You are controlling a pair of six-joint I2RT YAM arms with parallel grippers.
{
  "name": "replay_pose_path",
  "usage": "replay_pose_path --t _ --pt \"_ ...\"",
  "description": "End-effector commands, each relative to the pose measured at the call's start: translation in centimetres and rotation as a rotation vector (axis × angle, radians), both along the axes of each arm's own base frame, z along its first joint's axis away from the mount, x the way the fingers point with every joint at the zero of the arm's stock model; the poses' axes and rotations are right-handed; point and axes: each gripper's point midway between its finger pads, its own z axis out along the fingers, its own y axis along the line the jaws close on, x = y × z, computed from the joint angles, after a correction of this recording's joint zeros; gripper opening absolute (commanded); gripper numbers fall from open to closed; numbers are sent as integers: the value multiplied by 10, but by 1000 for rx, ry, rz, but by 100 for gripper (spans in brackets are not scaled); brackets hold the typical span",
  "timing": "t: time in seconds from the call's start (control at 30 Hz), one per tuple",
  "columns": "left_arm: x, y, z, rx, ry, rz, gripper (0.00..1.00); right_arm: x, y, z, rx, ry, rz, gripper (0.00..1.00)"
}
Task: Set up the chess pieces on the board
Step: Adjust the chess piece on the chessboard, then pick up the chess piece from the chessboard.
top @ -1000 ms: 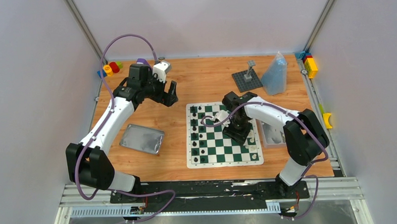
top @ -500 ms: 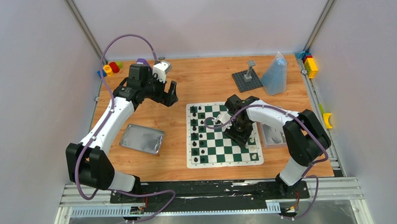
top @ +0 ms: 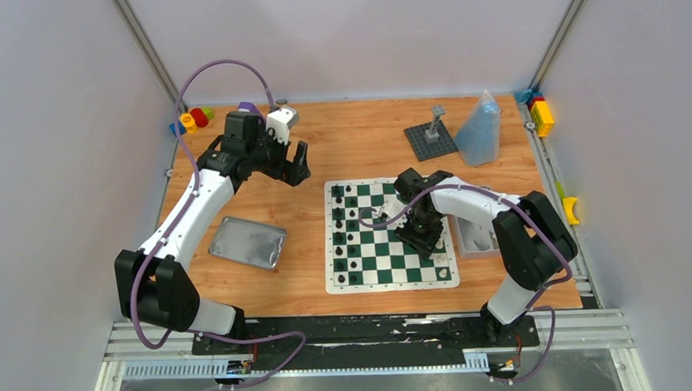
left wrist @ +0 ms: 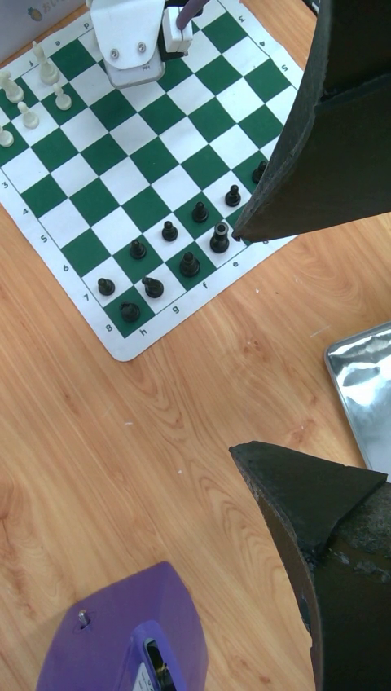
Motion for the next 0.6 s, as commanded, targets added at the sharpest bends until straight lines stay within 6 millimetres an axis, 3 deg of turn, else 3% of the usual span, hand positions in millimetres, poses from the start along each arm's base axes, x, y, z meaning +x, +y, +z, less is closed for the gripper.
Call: replay_pose_path --t 0.0,0.57 --pt "4 1 5 -4 -30 -7 100 5 -3 7 8 -41 -2 36" --pt "3 2 7 -4 -33 -6 100 3 -9 7 -15 -28 1 22"
